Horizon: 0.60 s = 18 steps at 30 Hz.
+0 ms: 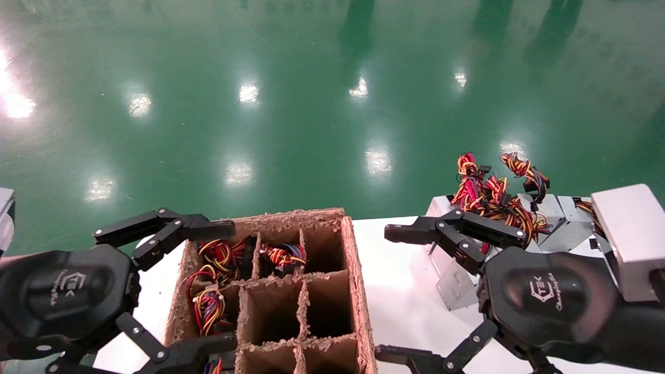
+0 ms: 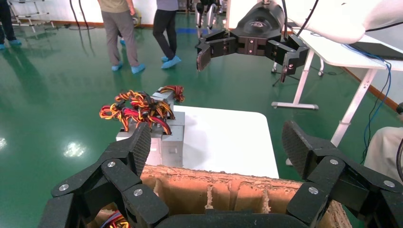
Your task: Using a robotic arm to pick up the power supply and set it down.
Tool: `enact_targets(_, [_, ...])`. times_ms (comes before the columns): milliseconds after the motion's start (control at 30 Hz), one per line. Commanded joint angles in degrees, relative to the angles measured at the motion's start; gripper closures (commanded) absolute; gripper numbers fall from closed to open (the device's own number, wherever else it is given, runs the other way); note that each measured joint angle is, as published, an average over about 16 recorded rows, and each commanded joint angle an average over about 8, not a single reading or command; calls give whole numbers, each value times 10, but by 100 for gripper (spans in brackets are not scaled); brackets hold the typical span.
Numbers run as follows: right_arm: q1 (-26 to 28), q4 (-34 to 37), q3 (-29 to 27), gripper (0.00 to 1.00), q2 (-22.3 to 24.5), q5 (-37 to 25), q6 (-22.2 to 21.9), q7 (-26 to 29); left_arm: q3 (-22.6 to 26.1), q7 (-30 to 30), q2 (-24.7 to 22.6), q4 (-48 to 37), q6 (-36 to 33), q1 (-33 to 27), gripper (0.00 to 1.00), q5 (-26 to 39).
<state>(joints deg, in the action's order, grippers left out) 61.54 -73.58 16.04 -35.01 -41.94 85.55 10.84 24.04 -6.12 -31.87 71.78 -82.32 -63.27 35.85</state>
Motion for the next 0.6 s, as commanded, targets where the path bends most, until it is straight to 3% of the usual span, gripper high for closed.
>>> enact_targets(33, [0, 0, 0, 0, 0, 0, 0, 0, 0, 0, 0, 0, 0, 0, 33, 0])
enact_targets(200, [0, 0, 0, 0, 0, 0, 0, 0, 0, 0, 0, 0, 0, 0, 96, 0])
enact_targets(233, [0, 0, 0, 0, 0, 0, 0, 0, 0, 0, 0, 0, 0, 0, 100, 0])
enact_targets(600, [0, 0, 0, 0, 0, 0, 0, 0, 0, 0, 0, 0, 0, 0, 100, 0])
